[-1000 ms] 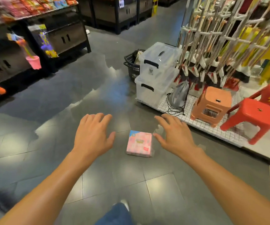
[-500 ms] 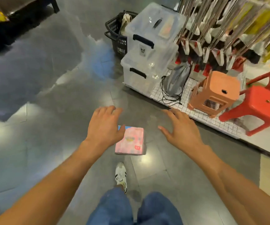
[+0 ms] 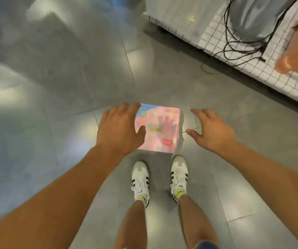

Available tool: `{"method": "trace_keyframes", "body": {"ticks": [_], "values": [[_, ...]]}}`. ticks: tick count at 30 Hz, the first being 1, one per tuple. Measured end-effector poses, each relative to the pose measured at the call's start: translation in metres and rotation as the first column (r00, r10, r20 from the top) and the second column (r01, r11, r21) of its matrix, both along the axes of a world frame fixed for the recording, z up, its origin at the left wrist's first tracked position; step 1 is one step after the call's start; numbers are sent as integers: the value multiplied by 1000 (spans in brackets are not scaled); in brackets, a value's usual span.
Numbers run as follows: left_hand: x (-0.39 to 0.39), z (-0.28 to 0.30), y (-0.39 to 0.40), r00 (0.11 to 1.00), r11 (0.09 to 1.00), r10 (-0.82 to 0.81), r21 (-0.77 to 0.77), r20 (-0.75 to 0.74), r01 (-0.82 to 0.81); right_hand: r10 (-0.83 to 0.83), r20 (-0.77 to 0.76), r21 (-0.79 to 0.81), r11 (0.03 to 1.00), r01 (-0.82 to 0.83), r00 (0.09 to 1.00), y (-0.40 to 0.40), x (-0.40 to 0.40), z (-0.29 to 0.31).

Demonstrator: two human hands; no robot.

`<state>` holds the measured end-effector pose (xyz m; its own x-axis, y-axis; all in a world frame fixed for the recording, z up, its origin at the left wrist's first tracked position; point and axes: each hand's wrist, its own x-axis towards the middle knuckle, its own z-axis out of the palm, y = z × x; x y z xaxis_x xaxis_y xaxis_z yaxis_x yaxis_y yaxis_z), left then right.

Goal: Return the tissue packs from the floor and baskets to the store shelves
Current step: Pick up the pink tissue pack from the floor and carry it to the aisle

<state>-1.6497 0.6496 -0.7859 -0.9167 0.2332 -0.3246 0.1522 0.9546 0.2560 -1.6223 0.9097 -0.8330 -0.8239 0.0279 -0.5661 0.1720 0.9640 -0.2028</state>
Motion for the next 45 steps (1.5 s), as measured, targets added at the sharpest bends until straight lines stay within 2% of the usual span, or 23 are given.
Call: {"method": "trace_keyframes", "body": {"ticks": [1, 3, 4, 6, 7, 9, 10, 11, 13, 15, 18, 20, 21, 26, 31, 34, 37, 39, 40, 41, 42, 43, 45], "values": [[-6, -3, -3, 1000, 1000, -7, -17, 30, 7, 16, 16, -11, 1000, -16, 1000, 0, -4, -3], [-2, -96, 1, 991, 997, 20, -73, 133, -10, 8, 92, -15, 1000, -7, 996, 1, 4, -97], [-6, -102, -2, 988, 996, 25, -94, 152, -11, 22, 124, -24, 1000, -19, 992, -1, 1, -99], [1, -186, -2, 973, 990, 52, -137, 226, -21, -11, 187, -17, 1000, 14, 982, -3, 12, -183], [-3, -191, -6, 970, 990, 49, -137, 239, -17, -7, 205, -33, 999, 14, 979, -6, 9, -185], [5, -260, -12, 960, 981, 52, -194, 276, 3, -83, 224, -56, 994, 98, 971, -12, 21, -247], [-1, -265, -16, 963, 977, 36, -213, 267, 23, -158, 218, -84, 980, 179, 963, -14, 16, -249], [5, -302, -18, 959, 974, 47, -224, 279, 18, -265, 237, -123, 946, 299, 935, -19, 23, -281], [6, -331, -20, 954, 979, 135, -182, 267, -88, -497, 246, -159, 826, 540, 832, -24, 25, -303], [15, -377, -22, 878, 941, 335, -71, 342, -331, -623, 290, -144, 722, 676, 727, -32, 36, -348], [23, -414, -26, 644, 750, 518, 63, 563, -659, -687, 338, -228, 603, 764, 643, -40, 47, -384], [29, -426, -25, 585, 689, 517, 101, 625, -717, -698, 334, -334, 541, 772, 634, -37, 56, -406], [34, -432, -23, 593, 686, 521, 112, 614, -719, -697, 332, -380, 517, 767, 635, -36, 60, -412], [56, -430, -25, 559, 631, 567, 118, 605, -767, -661, 359, -549, 421, 722, 659, -35, 68, -385], [85, -408, -32, 444, 480, 616, 137, 651, -866, -588, 364, -565, 477, 673, 722, -29, 65, -360], [99, -382, -26, 340, 383, 543, 134, 767, -914, -545, 330, -555, 548, 626, 770, -22, 54, -326], [104, -341, -20, 271, 289, 501, 136, 822, -948, -502, 318, -596, 554, 581, 804, -21, 39, -274], [84, -290, -28, 322, 230, 566, 230, 759, -946, -427, 281, -641, 583, 500, 859, -26, 14, -214], [81, -284, -27, 347, 235, 589, 255, 730, -938, -428, 282, -641, 581, 501, 858, -24, 16, -208], [64, -245, -40, 408, 245, 627, 329, 664, -912, -382, 218, -675, 606, 421, 898, -30, -2, -166], [47, -209, -50, 472, 300, 628, 367, 618, -880, -308, 235, -679, 627, 382, 922, -32, -15, -135], [44, -205, -54, 549, 393, 614, 384, 567, -836, -317, 249, -662, 634, 400, 915, -29, -12, -127], [2, -104, -87, 705, 599, 541, 379, 459, -706, -167, 189, -687, 682, 252, 968, -43, -49, -31]]}}
